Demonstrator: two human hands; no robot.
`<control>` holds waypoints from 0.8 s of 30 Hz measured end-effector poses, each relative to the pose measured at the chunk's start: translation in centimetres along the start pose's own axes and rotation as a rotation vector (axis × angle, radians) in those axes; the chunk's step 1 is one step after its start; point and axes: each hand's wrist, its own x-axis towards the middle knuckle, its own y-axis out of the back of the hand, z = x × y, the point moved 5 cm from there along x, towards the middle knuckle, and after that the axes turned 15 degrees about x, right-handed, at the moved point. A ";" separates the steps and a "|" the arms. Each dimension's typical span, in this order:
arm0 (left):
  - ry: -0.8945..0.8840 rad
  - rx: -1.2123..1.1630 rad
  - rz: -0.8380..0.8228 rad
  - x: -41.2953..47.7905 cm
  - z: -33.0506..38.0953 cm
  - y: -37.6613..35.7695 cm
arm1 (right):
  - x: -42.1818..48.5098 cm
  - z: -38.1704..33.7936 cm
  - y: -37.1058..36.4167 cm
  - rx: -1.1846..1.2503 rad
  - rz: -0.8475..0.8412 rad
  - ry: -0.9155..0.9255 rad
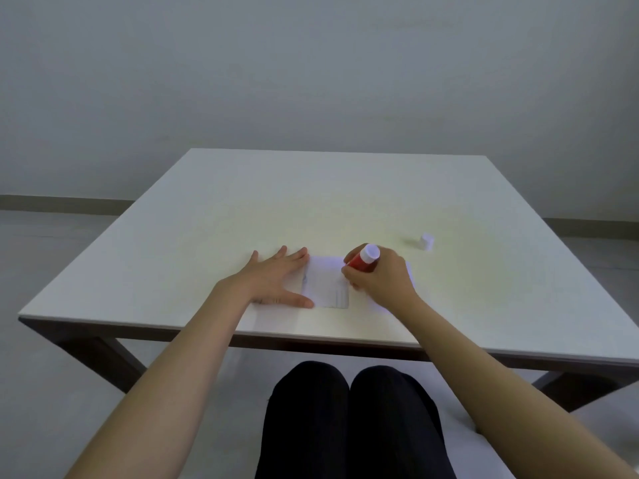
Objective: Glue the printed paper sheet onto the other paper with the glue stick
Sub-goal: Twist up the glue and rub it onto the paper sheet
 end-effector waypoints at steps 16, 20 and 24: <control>-0.001 -0.044 0.010 0.0 0.0 0.0 | -1.3 0.9 -0.5 -0.002 -0.154 0.079; 0.000 -0.034 -0.005 -0.1 0.0 0.0 | 0.0 1.1 1.4 0.134 0.029 -0.004; -0.006 -0.055 0.005 -0.3 0.1 0.0 | -0.1 0.5 1.0 0.222 0.016 0.037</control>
